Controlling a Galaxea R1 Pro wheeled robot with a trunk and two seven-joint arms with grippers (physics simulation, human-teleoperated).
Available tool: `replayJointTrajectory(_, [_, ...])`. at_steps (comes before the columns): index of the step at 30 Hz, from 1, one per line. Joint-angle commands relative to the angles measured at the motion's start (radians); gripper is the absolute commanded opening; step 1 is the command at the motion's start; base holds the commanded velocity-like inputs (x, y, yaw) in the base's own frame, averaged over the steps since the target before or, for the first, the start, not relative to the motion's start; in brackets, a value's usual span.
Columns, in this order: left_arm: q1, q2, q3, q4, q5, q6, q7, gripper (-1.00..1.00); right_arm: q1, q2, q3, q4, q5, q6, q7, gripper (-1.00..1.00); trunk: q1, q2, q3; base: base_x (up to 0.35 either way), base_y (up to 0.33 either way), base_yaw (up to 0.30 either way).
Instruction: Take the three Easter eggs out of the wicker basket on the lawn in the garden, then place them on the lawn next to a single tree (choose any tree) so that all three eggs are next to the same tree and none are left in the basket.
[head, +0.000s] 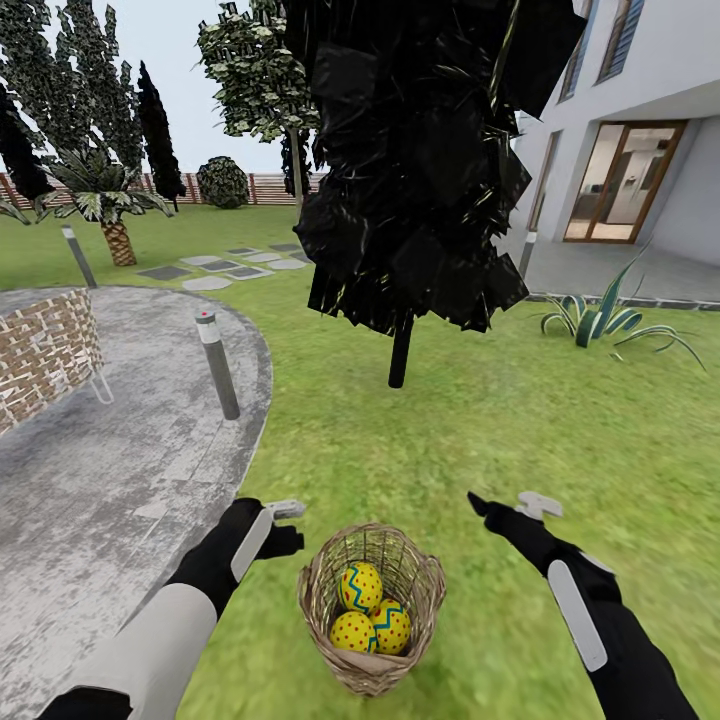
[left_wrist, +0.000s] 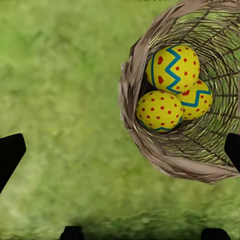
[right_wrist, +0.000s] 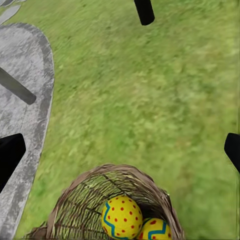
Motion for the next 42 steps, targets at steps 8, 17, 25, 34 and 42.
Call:
replayJointTrajectory(8, [0.000, 0.003, -0.003, -0.012, 0.013, 0.003, 0.009, 1.00, -0.003, 0.000, 0.043, -0.002, 0.039, 0.006, 0.009, 1.00, 0.000, -0.001, -0.001, 0.000, 0.000, -0.001])
replayJointTrajectory(17, [0.000, 0.002, -0.005, -0.012, 0.014, 0.003, 0.008, 1.00, -0.003, 0.002, 0.045, -0.002, 0.040, 0.006, 0.009, 1.00, 0.000, -0.001, 0.007, 0.000, 0.000, -0.158])
replayJointTrajectory(25, [0.000, 0.002, -0.005, 0.000, 0.013, 0.003, 0.009, 1.00, -0.003, 0.002, 0.045, -0.001, 0.040, 0.006, 0.008, 1.00, 0.000, -0.001, 0.013, 0.000, 0.000, -0.134])
replayJointTrajectory(34, [0.003, 0.002, -0.006, 0.049, 0.016, 0.003, 0.008, 1.00, -0.003, 0.003, 0.056, 0.001, 0.039, 0.006, 0.007, 1.00, 0.000, -0.001, 0.013, 0.000, 0.000, -0.006])
replayJointTrajectory(42, [0.007, 0.003, -0.006, 0.054, 0.015, 0.001, 0.008, 1.00, -0.003, 0.000, 0.148, -0.003, 0.041, 0.006, 0.007, 1.00, 0.004, -0.008, 0.010, 0.000, 0.000, 0.000])
